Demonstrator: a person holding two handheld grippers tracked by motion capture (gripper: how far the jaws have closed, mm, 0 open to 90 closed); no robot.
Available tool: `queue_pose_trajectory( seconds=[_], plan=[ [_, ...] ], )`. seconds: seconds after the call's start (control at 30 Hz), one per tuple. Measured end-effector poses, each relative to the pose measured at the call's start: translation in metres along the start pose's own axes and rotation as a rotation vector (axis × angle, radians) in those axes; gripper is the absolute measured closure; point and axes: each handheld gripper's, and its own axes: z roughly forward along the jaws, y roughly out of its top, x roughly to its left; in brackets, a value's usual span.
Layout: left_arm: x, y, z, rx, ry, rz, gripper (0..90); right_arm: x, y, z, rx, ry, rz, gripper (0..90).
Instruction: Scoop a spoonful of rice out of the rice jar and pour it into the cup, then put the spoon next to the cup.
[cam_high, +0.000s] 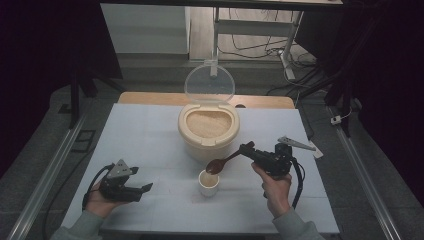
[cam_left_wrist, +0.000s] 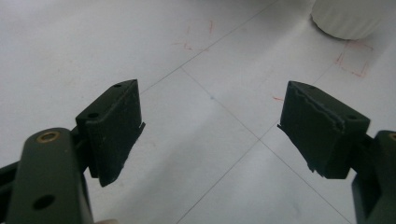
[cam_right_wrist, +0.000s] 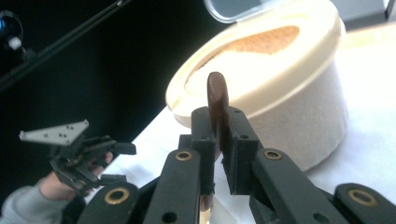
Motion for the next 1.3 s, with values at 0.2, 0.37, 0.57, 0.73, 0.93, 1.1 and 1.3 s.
queue_pose_trajectory(
  seconds=[0.2, 0.37, 0.57, 0.73, 0.93, 1.1, 1.3],
  plan=[
    [0.000, 0.000, 0.000, 0.001, 0.000, 0.000, 20.5, 0.017, 0.000, -0.004, -0.016, 0.008, -0.165, 83.4],
    [0.000, 0.000, 0.000, -0.001, 0.000, -0.001, 20.4, 0.016, 0.000, -0.008, -0.039, 0.037, -0.158, 83.4],
    [0.001, -0.001, 0.000, 0.002, 0.000, -0.004, 20.5, 0.007, 0.008, -0.023, -0.091, 0.048, -0.127, 83.4],
    [0.001, -0.001, 0.000, 0.000, 0.001, -0.006, 20.5, 0.004, 0.017, -0.043, -0.087, 0.045, -0.133, 83.4],
    [0.001, 0.000, 0.001, 0.002, 0.000, -0.004, 20.4, -0.002, 0.025, -0.053, 0.044, 0.047, -0.126, 83.4],
    [0.001, 0.000, 0.001, 0.003, 0.000, -0.005, 20.4, -0.005, 0.020, -0.041, 0.185, 0.071, -0.118, 83.4],
    [0.001, 0.000, 0.001, 0.006, 0.000, -0.003, 20.4, -0.001, 0.013, -0.025, 0.332, 0.123, -0.144, 83.4]
  ],
)
